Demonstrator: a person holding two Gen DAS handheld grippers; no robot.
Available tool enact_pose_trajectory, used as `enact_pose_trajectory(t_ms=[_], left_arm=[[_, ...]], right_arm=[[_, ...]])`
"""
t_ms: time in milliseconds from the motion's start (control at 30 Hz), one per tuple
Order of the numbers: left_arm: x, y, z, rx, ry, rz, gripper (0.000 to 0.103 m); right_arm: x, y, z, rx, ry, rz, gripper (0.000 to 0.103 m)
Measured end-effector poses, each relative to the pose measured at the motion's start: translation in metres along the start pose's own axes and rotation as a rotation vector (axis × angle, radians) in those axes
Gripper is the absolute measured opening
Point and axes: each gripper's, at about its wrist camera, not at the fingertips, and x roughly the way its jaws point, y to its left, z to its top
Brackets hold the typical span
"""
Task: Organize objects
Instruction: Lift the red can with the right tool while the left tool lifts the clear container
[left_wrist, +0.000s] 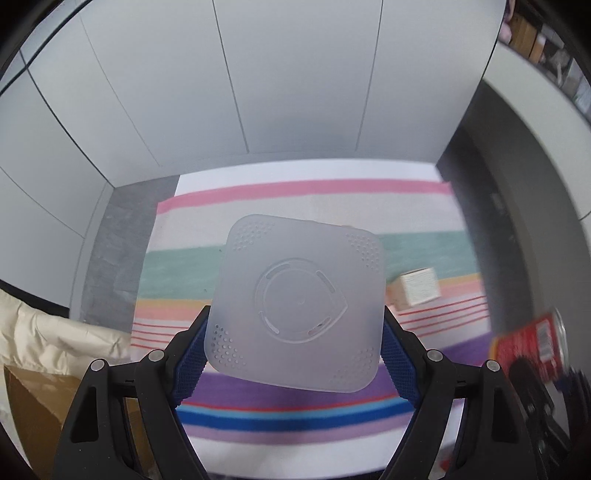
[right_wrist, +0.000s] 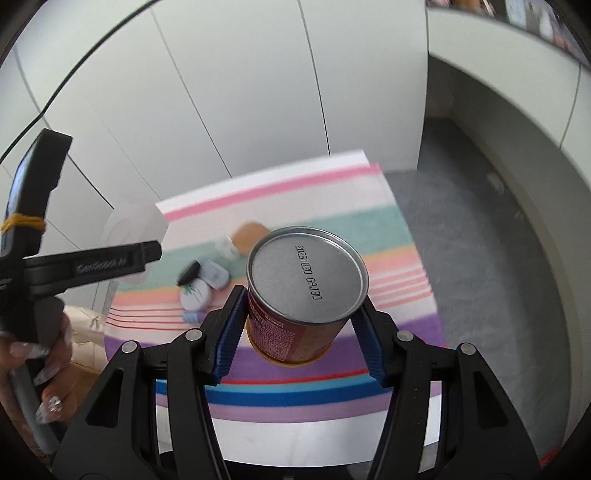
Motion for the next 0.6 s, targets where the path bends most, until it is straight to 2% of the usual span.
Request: enact_pose_trajectory(t_ms=[100, 233, 300, 433, 600], left_arm=[[-0.037, 0.004, -0.002, 0.011, -0.03, -0.01, 0.084], [-0.088, 0.004, -0.017, 0.052, -0.111, 0.056, 0.084], [-0.105, 0.008, -0.025, 0.057, -0.124, 0.045, 0.084], [-0.13, 0.021, -0.039, 0.031, -0.121, 0.005, 0.084], [-0.148, 0.029, -0.053, 0.017, -0.141, 0.009, 0.084]], right_arm=[[-0.026, 0.015, 0.017, -0.044, -0.021, -0.017, 0.059], [-0.05, 0.03, 0.04, -0.077, 0.0, -0.062, 0.059], [-0.063, 0.032, 0.053, -0.064, 0.013, -0.069, 0.059], [-0.086, 0.038, 0.067, -0.078, 0.003, -0.087, 0.059], [-0.095, 0.044, 0.064, -0.093, 0.01, -0.07, 0.059]])
